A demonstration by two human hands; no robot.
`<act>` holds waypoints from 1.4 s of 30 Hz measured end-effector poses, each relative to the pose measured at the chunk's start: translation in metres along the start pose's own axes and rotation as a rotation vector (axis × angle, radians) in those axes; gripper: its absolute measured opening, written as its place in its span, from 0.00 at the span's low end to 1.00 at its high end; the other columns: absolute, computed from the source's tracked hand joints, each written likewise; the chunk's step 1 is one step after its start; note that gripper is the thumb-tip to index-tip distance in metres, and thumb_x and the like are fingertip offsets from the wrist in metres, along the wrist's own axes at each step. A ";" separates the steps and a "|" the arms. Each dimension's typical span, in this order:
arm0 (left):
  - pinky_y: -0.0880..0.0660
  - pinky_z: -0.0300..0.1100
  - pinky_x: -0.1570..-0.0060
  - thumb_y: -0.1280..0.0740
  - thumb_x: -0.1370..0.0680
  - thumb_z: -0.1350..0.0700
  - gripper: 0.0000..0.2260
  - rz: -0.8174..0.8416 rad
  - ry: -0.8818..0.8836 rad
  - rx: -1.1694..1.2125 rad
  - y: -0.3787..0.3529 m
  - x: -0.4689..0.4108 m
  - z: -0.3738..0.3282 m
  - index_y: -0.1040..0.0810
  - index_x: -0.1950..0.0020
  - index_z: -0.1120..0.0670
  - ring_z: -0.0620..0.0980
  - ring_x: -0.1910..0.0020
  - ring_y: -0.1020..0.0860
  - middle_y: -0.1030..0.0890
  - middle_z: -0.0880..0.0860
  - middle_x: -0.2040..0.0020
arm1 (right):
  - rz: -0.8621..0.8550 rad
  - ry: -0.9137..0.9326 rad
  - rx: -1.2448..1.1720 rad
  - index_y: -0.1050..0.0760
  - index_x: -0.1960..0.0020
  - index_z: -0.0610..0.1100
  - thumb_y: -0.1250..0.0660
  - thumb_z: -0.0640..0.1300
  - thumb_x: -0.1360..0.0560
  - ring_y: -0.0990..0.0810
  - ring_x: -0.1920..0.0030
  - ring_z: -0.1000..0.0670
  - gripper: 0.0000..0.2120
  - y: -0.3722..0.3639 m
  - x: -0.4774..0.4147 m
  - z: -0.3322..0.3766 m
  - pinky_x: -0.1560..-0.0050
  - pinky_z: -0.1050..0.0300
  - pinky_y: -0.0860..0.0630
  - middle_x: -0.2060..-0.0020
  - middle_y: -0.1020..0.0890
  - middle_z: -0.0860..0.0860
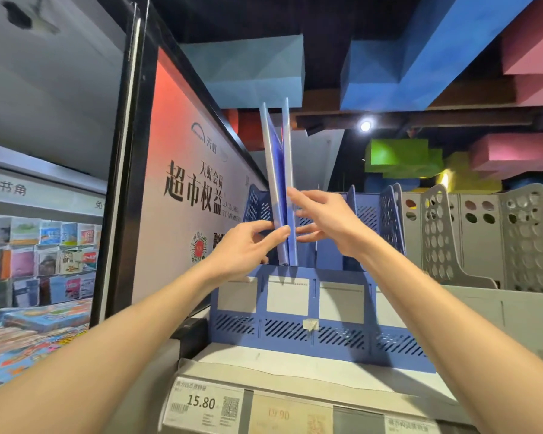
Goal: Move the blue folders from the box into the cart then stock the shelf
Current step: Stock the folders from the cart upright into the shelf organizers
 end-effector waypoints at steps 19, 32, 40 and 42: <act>0.30 0.35 0.37 0.35 0.18 0.48 0.12 0.131 0.024 0.214 -0.009 -0.010 0.012 0.24 0.35 0.37 0.36 0.38 0.24 0.20 0.37 0.39 | 0.022 0.216 -0.110 0.30 0.26 0.50 0.42 0.42 0.15 0.16 0.44 0.46 0.19 -0.020 0.009 -0.011 0.48 0.49 0.17 0.41 0.16 0.47; 0.30 0.40 0.37 0.30 0.21 0.46 0.15 0.232 0.080 0.071 -0.010 -0.007 0.016 0.18 0.35 0.46 0.38 0.41 0.20 0.15 0.43 0.42 | 0.149 0.030 -0.253 0.31 0.25 0.44 0.31 0.36 0.23 0.15 0.47 0.44 0.27 -0.020 0.005 -0.034 0.44 0.46 0.19 0.43 0.15 0.46; 0.27 0.38 0.38 0.30 0.20 0.52 0.11 0.218 0.047 0.057 -0.010 -0.004 0.021 0.16 0.38 0.47 0.42 0.44 0.18 0.14 0.46 0.45 | 0.186 -0.045 -0.207 0.32 0.26 0.42 0.26 0.33 0.28 0.16 0.43 0.41 0.33 -0.024 0.010 -0.039 0.50 0.47 0.17 0.42 0.18 0.37; 0.26 0.37 0.36 0.30 0.19 0.55 0.14 0.250 0.031 0.045 -0.011 -0.001 0.020 0.19 0.34 0.49 0.40 0.41 0.19 0.15 0.44 0.43 | 0.180 -0.048 -0.165 0.30 0.27 0.42 0.24 0.34 0.29 0.15 0.47 0.41 0.33 -0.024 0.010 -0.040 0.48 0.45 0.17 0.42 0.17 0.38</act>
Point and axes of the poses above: each hand's wrist, its own x-axis away from the middle knuckle, its own y-axis out of the back of the hand, z = x × y, the point moved 10 cm from there along -x, towards the middle knuckle
